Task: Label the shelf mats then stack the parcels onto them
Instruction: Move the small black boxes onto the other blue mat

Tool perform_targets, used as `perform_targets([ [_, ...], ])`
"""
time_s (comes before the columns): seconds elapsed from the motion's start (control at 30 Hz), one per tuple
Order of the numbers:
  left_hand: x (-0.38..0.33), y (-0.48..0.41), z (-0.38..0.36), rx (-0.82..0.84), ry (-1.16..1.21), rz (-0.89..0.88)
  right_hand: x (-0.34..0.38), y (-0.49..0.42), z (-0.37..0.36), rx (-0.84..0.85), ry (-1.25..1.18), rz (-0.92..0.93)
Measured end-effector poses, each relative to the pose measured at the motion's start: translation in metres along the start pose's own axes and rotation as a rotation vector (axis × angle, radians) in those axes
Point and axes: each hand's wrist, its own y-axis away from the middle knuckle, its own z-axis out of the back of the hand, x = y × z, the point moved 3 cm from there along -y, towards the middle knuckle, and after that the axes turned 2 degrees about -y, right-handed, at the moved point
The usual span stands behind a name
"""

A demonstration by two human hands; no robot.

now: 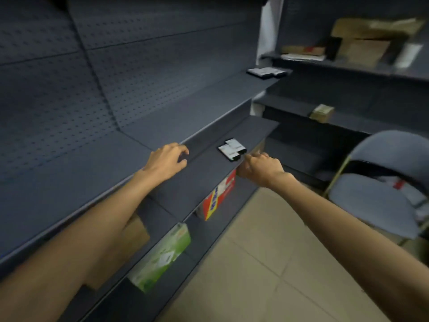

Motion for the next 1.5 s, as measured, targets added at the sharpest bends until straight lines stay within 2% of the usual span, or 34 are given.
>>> perform_targets([
  [0.27, -0.18, -0.123, -0.07, 0.035, -0.019, -0.184, -0.211, -0.008, 0.02, 0.005, 0.04, -0.176],
  [0.53, -0.255, -0.212, -0.114, 0.059, -0.036, -0.277, -0.322, -0.042, 0.02, -0.004, 0.013, -0.226],
  [0.8, -0.263, -0.335, -0.122, 0.053, -0.026, -0.257, -0.364, -0.146, 0.02, 0.009, 0.007, -0.195],
  [1.13, -0.238, -0.57, -0.111, -0.014, -0.042, -0.257, -0.426, -0.366, 0.086, -0.096, 0.037, -0.172],
  [1.27, -0.233, -0.647, -0.113, -0.035, -0.017, -0.248, -0.437, -0.438, 0.091, -0.139, 0.011, -0.14],
  [1.5, -0.223, -0.742, -0.14, -0.012, -0.031, -0.132, -0.458, -0.548, 0.081, -0.098, 0.029, -0.092],
])
